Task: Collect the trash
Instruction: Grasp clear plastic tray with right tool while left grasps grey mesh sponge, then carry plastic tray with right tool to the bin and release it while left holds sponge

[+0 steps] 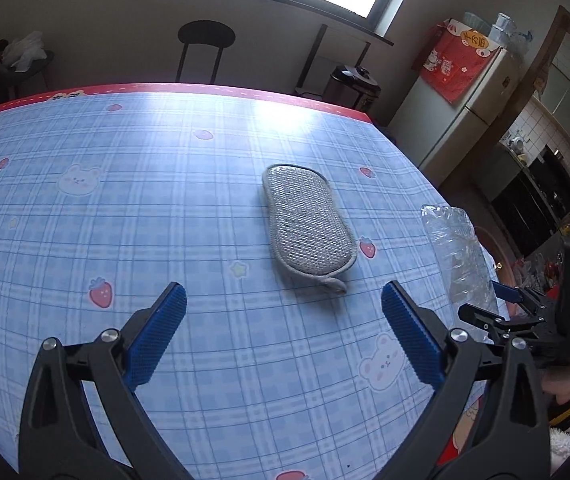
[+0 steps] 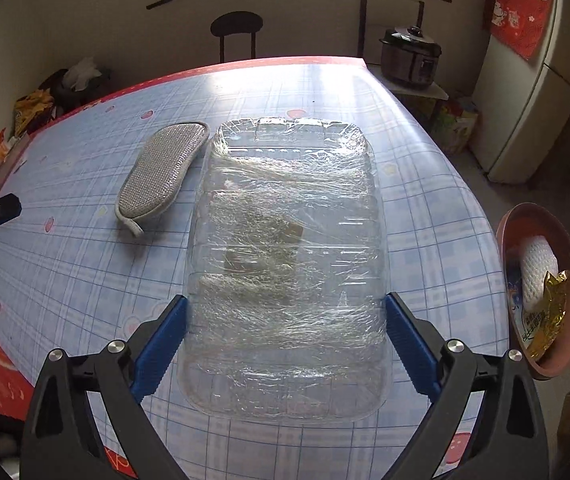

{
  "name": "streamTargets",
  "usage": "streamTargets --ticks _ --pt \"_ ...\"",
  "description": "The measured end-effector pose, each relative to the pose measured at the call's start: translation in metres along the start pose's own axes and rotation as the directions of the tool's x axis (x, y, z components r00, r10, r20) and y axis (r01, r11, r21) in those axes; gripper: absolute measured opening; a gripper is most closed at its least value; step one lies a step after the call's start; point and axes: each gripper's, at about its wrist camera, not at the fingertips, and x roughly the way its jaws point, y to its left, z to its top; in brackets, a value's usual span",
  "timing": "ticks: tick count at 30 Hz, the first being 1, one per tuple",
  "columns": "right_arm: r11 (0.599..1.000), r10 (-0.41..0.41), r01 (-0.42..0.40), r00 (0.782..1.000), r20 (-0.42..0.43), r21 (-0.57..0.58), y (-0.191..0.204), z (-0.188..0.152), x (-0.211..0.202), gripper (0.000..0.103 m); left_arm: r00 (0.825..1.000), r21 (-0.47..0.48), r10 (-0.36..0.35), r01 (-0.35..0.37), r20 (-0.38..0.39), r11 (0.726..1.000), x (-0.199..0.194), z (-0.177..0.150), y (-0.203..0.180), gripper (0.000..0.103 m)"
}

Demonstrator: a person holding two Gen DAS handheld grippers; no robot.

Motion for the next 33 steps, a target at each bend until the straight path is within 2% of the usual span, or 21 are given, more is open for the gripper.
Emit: streamTargets --ticks 1,2,4,7,9,12,15,16,19,23,28,31,33 --pt "1.0 -0.004 0.004 1.0 0.005 0.007 -0.005 -0.002 -0.003 0.094 1.0 -0.014 -0.011 0.011 -0.011 1.0 0.012 0.005 -0.003 0.091" --pt "1.0 -0.008 0.008 1.0 0.01 0.016 -0.01 -0.003 -0.006 0.094 0.999 -0.029 -0.022 0.021 -0.026 0.999 0.025 0.01 -0.004 0.081" --pt "0.999 -0.016 0.015 1.0 0.017 0.033 -0.02 -0.007 -0.011 0.094 0.997 -0.044 -0.02 0.017 -0.071 0.999 0.052 0.02 -0.009 0.069" --pt "0.998 -0.036 0.034 0.999 0.025 0.057 -0.034 -0.012 -0.017 0.094 0.996 -0.048 -0.003 -0.002 -0.091 0.999 0.085 0.033 -0.013 0.063" --pt "0.996 -0.046 0.044 0.999 0.028 0.076 -0.043 -0.014 -0.021 0.094 0.995 -0.066 0.004 -0.011 -0.103 0.998 0.101 0.04 -0.012 0.062" --pt "0.994 -0.058 0.054 0.998 0.034 0.098 -0.053 -0.017 -0.024 0.094 0.993 -0.075 0.05 -0.058 -0.106 0.996 0.12 0.046 -0.011 0.063" --pt "0.992 -0.069 0.065 0.997 0.034 0.106 -0.059 -0.021 -0.026 0.094 0.991 -0.094 0.045 -0.057 -0.124 0.994 0.136 0.045 -0.008 0.064" --pt "0.992 -0.071 0.067 0.997 0.032 0.107 -0.06 -0.022 -0.027 0.094 0.991 -0.09 0.048 -0.06 -0.129 0.994 0.141 0.045 -0.009 0.064" --pt "0.992 -0.077 0.074 0.997 0.025 0.104 -0.062 -0.025 -0.028 0.094 0.994 -0.051 0.047 -0.052 -0.098 0.997 0.148 0.045 -0.019 0.074" --pt "0.991 -0.086 0.083 0.996 0.025 0.102 -0.065 -0.025 -0.035 0.094 0.991 -0.019 0.084 -0.087 -0.105 0.996 0.155 0.043 -0.029 0.072" --pt "0.992 -0.088 0.082 0.995 0.055 0.099 -0.065 -0.02 -0.048 0.095 0.989 -0.073 0.084 -0.093 -0.123 0.993 0.146 0.044 -0.019 0.043" --pt "0.993 -0.079 0.072 0.994 0.073 0.095 -0.063 -0.017 -0.053 0.095 0.994 -0.058 0.08 -0.085 -0.081 0.995 0.124 0.039 -0.02 0.025" --pt "0.994 -0.069 0.061 0.994 0.083 0.092 -0.061 -0.015 -0.056 0.095 0.996 -0.032 0.071 -0.073 -0.054 0.997 0.105 0.035 -0.025 0.02"
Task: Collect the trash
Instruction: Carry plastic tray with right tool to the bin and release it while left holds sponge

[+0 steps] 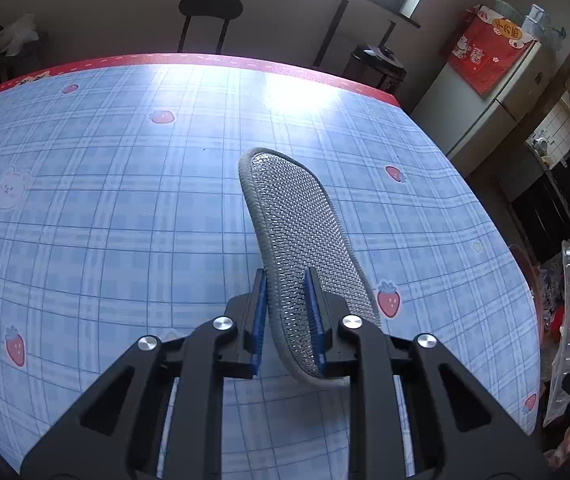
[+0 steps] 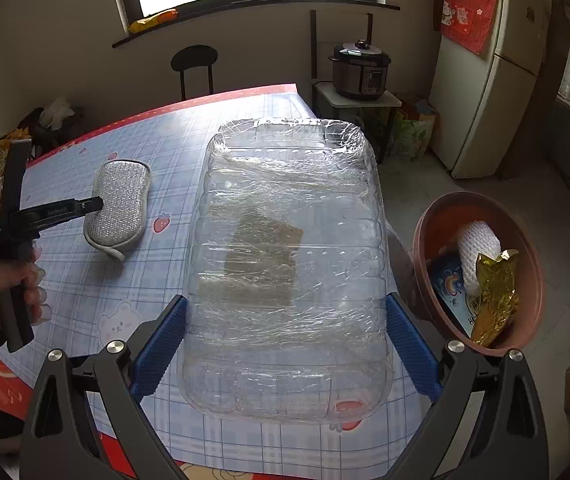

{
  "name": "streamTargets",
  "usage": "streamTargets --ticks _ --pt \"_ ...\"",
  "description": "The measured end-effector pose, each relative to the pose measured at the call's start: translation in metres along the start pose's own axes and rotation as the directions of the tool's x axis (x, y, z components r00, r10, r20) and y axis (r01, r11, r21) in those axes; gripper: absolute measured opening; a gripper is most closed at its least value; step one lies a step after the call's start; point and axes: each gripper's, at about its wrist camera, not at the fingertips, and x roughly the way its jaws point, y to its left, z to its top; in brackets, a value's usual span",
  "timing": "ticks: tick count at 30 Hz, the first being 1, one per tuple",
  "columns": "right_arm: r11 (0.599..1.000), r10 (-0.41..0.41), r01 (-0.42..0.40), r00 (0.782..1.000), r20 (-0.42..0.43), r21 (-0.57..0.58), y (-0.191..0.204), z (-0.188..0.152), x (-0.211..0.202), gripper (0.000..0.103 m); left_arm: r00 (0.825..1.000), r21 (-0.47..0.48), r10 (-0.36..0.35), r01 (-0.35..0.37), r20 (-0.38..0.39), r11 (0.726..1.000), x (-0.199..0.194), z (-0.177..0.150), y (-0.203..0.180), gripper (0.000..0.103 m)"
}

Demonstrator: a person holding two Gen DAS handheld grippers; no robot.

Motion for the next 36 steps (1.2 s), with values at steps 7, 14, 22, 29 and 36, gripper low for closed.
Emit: streamTargets --ticks 7,14,22,29,36 --pt "0.999 0.044 -0.044 0.998 0.046 -0.013 0.009 0.012 -0.01 0.095 0.997 0.025 -0.054 0.053 0.049 0.998 -0.063 -0.017 -0.001 0.015" --pt "0.997 0.083 -0.083 0.992 0.091 -0.004 0.008 0.019 -0.02 0.095 0.989 -0.001 -0.063 0.063 0.132 0.998 -0.125 -0.022 -0.001 0.015" --pt "0.993 0.094 -0.102 0.986 0.135 0.054 -0.021 0.015 -0.028 0.095 0.974 0.061 -0.086 0.074 0.208 0.995 -0.174 -0.012 -0.041 0.015" --pt "0.987 0.009 -0.038 0.984 0.18 0.156 -0.097 0.017 -0.039 0.095 0.959 0.131 -0.131 0.1 0.251 0.986 -0.191 0.005 -0.101 0.015" --pt "0.964 -0.11 0.068 0.982 0.154 0.255 -0.191 0.013 -0.035 0.095 0.95 0.178 -0.154 0.108 0.272 0.978 -0.196 0.008 -0.155 0.015"
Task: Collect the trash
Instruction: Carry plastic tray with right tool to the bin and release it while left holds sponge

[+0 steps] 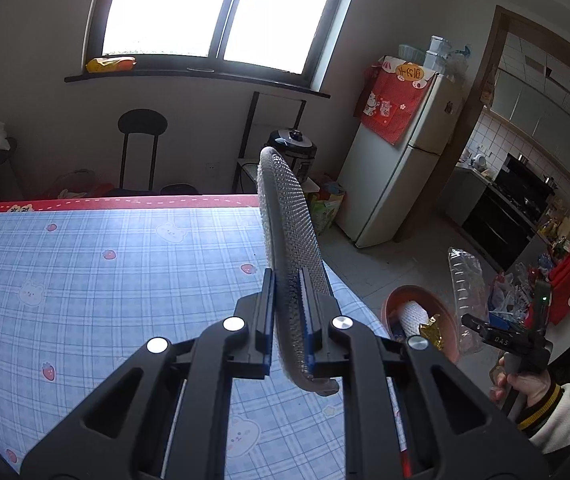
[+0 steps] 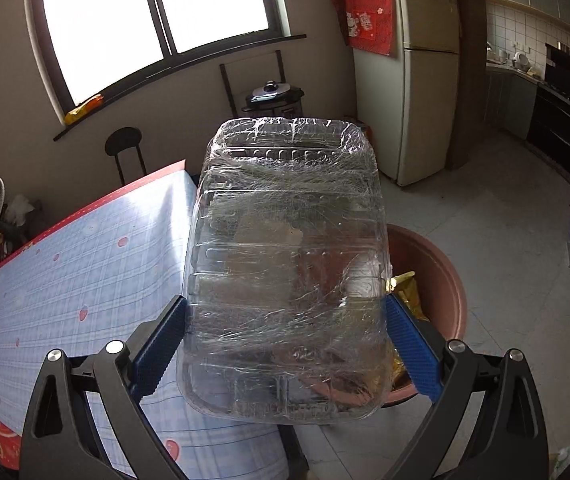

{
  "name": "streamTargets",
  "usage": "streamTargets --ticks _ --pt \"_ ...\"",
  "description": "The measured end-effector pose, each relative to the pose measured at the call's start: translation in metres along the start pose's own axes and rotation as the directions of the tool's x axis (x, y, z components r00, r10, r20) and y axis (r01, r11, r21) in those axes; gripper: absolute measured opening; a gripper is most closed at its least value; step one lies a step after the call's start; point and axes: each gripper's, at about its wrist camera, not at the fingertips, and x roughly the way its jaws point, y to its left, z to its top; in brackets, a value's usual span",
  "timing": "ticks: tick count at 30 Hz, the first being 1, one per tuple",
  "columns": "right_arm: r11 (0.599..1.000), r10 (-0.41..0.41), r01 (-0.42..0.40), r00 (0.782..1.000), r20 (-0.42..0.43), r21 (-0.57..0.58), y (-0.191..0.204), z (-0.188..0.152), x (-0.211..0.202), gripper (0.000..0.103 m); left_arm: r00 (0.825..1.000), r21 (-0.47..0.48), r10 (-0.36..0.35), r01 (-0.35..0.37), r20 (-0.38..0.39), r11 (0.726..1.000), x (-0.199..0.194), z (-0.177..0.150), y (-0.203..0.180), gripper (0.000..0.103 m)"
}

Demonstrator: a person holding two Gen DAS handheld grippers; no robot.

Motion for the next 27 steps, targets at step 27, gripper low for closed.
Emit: streamTargets --ticks 27 --pt "0.998 -0.004 0.006 0.999 -0.039 0.057 -0.084 0.043 0.045 0.098 1.0 0.061 0.01 -0.01 -0.003 0.998 0.011 0.002 -0.068 0.015"
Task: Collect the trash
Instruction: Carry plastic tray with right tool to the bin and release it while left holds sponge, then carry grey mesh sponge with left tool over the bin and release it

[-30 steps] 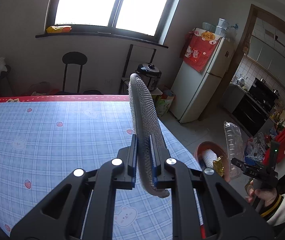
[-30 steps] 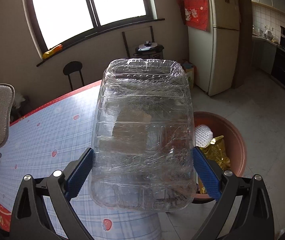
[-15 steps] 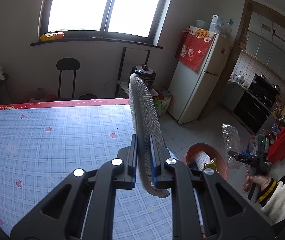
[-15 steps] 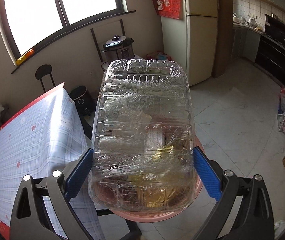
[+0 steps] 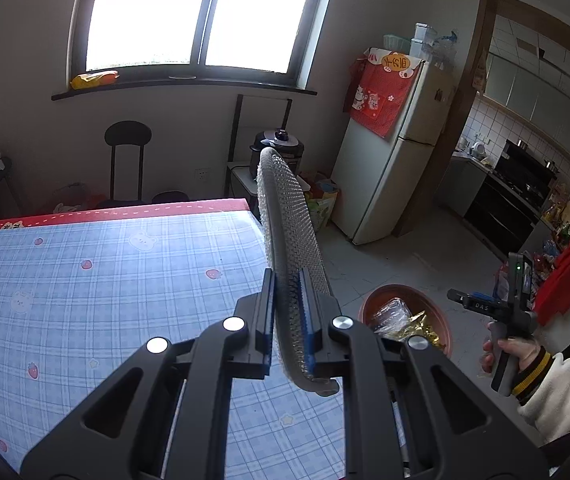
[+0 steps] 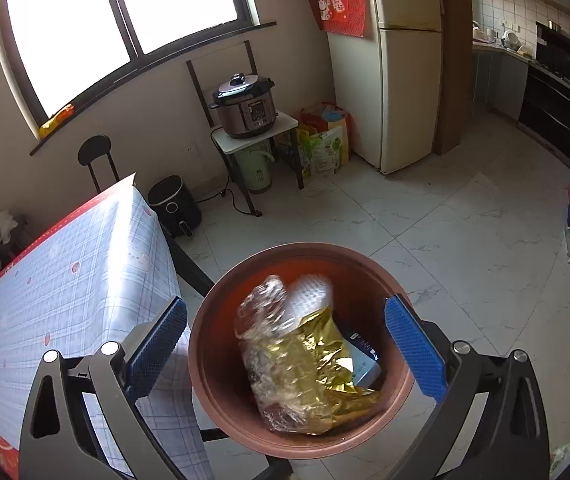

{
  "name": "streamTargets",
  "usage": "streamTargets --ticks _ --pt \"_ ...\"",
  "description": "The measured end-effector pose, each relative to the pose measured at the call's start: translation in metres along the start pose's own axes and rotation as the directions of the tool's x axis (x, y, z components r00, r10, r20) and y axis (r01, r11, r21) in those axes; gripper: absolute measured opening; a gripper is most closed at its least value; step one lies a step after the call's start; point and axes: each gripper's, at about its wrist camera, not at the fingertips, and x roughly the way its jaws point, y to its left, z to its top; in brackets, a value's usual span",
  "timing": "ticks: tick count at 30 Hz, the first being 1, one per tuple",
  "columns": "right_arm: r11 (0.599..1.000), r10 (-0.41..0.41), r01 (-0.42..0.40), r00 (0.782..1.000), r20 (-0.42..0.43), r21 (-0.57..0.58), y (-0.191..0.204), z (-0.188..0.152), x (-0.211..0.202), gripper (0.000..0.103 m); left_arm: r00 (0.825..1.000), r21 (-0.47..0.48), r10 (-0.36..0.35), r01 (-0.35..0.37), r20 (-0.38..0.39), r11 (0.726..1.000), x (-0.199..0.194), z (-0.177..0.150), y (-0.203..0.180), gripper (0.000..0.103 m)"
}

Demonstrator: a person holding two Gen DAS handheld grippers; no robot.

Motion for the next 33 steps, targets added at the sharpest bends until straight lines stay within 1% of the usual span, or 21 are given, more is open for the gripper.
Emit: streamTargets --ticks 5,9,14,17,20,24,30,31,32,33 --pt "0.999 -0.02 0.018 0.999 0.047 0.049 -0.017 -0.001 -0.029 0.098 0.997 0.045 -0.07 0.071 -0.015 0.996 0.016 0.007 -0.025 0.015" --pt "0.996 -0.053 0.047 0.996 0.07 0.075 -0.034 -0.007 -0.052 0.098 0.989 0.085 -0.139 0.143 -0.046 0.986 0.04 0.012 -0.057 0.015" --pt "0.99 -0.088 0.078 0.993 0.082 0.115 -0.06 -0.021 -0.078 0.098 0.969 0.135 -0.223 0.236 -0.103 0.962 0.076 0.015 -0.104 0.015" --pt "0.986 -0.105 0.093 0.991 0.077 0.139 -0.077 -0.03 -0.088 0.098 0.955 0.154 -0.258 0.28 -0.147 0.948 0.101 0.014 -0.133 0.015" --pt "0.981 -0.124 0.112 0.99 0.068 0.159 -0.092 -0.039 -0.094 0.098 0.943 0.19 -0.281 0.314 -0.182 0.93 0.123 0.012 -0.164 0.015" --pt "0.972 -0.148 0.137 0.988 0.048 0.189 -0.11 -0.05 -0.099 0.098 0.926 0.207 -0.305 0.351 -0.222 0.913 0.151 0.009 -0.199 0.015" --pt "0.963 -0.18 0.167 0.983 0.042 0.212 -0.127 -0.057 -0.108 0.098 0.907 0.229 -0.344 0.398 -0.243 0.888 0.181 0.011 -0.241 0.017" --pt "0.962 -0.183 0.17 0.982 0.042 0.214 -0.129 -0.058 -0.11 0.098 0.902 0.23 -0.357 0.411 -0.243 0.882 0.185 0.011 -0.247 0.019" --pt "0.961 -0.186 0.173 0.982 0.041 0.215 -0.13 -0.058 -0.111 0.098 0.899 0.232 -0.367 0.419 -0.238 0.878 0.187 0.012 -0.251 0.032" --pt "0.961 -0.188 0.175 0.981 0.041 0.216 -0.13 -0.059 -0.111 0.098 0.899 0.236 -0.372 0.422 -0.23 0.875 0.188 0.013 -0.256 0.039"
